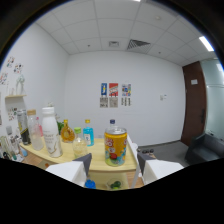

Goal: Make me a cup of Vodka Sunrise.

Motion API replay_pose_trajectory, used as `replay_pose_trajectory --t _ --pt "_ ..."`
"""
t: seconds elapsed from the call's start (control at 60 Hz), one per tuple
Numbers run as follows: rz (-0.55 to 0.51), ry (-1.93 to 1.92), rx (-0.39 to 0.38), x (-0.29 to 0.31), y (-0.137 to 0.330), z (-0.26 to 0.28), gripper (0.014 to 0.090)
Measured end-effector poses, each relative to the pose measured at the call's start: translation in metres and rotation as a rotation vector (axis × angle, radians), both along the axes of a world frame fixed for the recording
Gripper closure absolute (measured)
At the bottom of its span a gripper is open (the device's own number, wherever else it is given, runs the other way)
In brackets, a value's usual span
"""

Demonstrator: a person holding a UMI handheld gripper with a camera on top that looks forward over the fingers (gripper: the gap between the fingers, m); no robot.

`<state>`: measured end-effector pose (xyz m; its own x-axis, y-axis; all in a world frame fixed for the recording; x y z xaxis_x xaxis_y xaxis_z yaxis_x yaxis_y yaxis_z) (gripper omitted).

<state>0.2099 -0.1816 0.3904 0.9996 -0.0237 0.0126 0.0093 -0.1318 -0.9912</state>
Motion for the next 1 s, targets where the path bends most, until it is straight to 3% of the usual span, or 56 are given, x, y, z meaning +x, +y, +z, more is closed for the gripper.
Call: replay_pose_trajectory --t 0.25,0.383,0.75,1.0 --pt "0.030 0.050 -0.028 0.005 0.069 -0.005 0.0278" --pt "0.057 0.060 -0.031 0.000 0.082 -0.007 0.0505" --pt "0.087 0.040 -0.010 -0.002 0.074 0.003 0.0538" --pt "0.081 0.059 0.074 -0.019 -0.004 0.027 0.0539"
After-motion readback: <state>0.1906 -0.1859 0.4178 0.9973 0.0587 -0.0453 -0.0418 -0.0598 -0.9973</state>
